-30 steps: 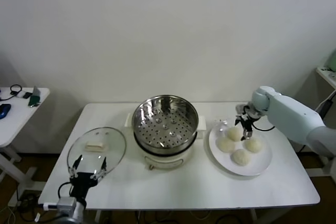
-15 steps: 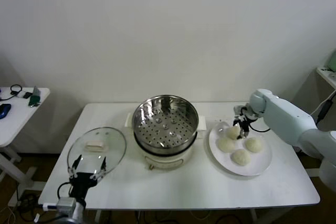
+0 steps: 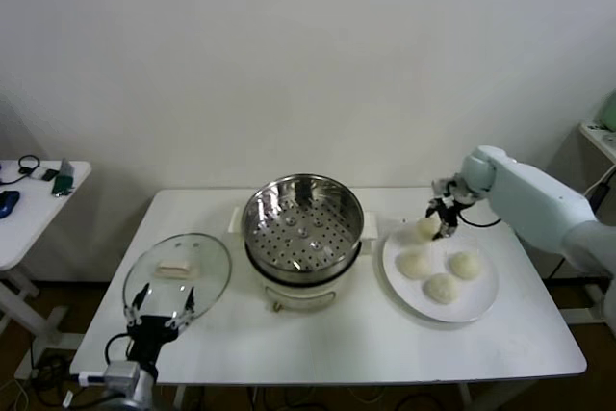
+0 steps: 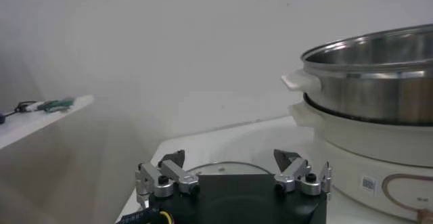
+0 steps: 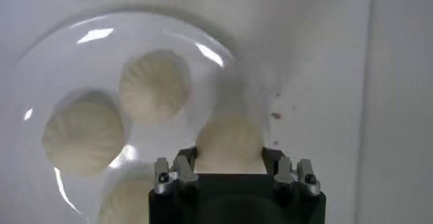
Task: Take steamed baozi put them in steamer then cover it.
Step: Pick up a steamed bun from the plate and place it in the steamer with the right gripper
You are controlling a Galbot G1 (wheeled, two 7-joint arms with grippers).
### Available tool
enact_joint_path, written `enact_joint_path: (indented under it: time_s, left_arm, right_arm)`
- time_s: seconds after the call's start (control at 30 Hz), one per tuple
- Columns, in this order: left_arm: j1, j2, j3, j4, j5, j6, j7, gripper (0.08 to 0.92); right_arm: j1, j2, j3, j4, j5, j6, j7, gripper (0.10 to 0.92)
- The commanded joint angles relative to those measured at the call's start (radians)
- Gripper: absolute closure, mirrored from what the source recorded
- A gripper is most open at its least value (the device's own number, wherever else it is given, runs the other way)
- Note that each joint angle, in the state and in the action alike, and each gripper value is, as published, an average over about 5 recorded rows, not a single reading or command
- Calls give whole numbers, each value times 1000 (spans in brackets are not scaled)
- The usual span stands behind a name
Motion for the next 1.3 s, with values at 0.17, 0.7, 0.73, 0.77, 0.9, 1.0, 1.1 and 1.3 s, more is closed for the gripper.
enact_joint_path:
  time_s: [0.17, 0.7, 0.73, 0.77, 0.9, 1.0, 1.1, 1.3]
  left_arm:
    - [2, 2, -1, -8, 2, 0, -1, 177]
    - [18, 9, -10, -24, -3, -15, -8, 177]
    - [18, 9, -10, -24, -3, -16, -8, 177]
    - [17, 8, -9, -23, -3, -17, -8, 177]
    - [15, 8, -4, -17, -1, -19, -9, 177]
    - [12, 9, -3, -13, -1, -20, -9, 177]
    - [9, 10, -4, -8, -2, -20, -9, 177]
    - [0, 10, -3, 6, -2, -23, -10, 177]
  right_arm:
    - [400, 137, -175, 257, 112, 231, -41, 410]
    - [171, 365, -200, 278, -238, 366, 59, 407]
    - [152, 370, -198, 261, -267, 370, 66, 405]
    - [130, 375, -193, 240, -299, 375, 74, 403]
    - [48, 401, -150, 135, -410, 396, 105, 398]
    - [2, 420, -119, 69, -455, 405, 116, 397]
    - [-27, 434, -99, 24, -482, 414, 123, 393]
    - [-56, 455, -75, -34, -509, 422, 146, 384]
